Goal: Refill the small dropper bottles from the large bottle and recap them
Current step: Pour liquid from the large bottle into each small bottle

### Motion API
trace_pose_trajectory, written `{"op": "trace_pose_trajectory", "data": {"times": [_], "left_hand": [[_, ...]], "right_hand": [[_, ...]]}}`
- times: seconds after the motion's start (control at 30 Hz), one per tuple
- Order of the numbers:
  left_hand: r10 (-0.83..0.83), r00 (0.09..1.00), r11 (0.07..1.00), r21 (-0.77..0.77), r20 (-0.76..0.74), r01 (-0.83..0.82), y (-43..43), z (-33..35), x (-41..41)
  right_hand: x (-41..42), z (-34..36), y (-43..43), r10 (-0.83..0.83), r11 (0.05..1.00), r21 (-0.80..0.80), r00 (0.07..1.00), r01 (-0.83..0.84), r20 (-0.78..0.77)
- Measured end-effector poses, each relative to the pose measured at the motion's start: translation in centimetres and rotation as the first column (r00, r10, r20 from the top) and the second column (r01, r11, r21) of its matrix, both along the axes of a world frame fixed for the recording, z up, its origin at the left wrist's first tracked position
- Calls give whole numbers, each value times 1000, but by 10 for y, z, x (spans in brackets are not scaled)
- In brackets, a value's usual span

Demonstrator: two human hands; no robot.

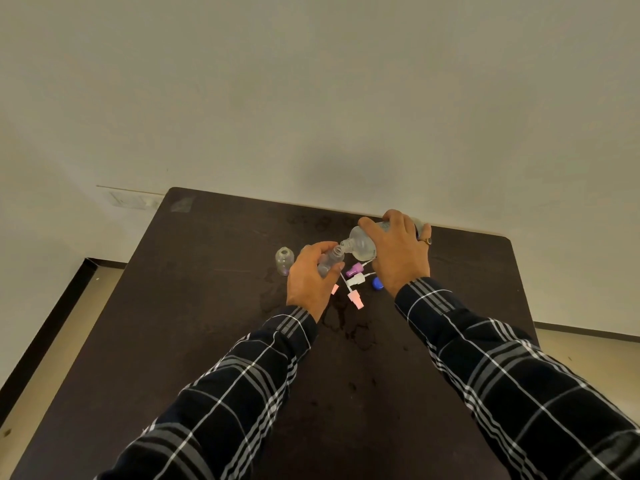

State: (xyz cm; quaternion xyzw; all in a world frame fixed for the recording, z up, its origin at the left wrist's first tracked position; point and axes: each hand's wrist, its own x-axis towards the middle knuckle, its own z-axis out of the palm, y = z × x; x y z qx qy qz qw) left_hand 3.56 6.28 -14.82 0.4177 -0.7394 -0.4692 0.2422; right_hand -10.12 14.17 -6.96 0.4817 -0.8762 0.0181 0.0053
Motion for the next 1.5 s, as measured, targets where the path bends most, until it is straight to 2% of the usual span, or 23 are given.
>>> {"op": "trace_pose_trajectory", "data": {"times": [0.53,1.5], "left_hand": [[41,999,999,-2,-31,-42,4,5,3],[32,999,999,-13,21,-31,5,-2,5]], "right_hand": [[5,4,-2,-1,999,32,1000,2,-9],[10,9,-1,12,998,56,1000,-12,-15]]}}
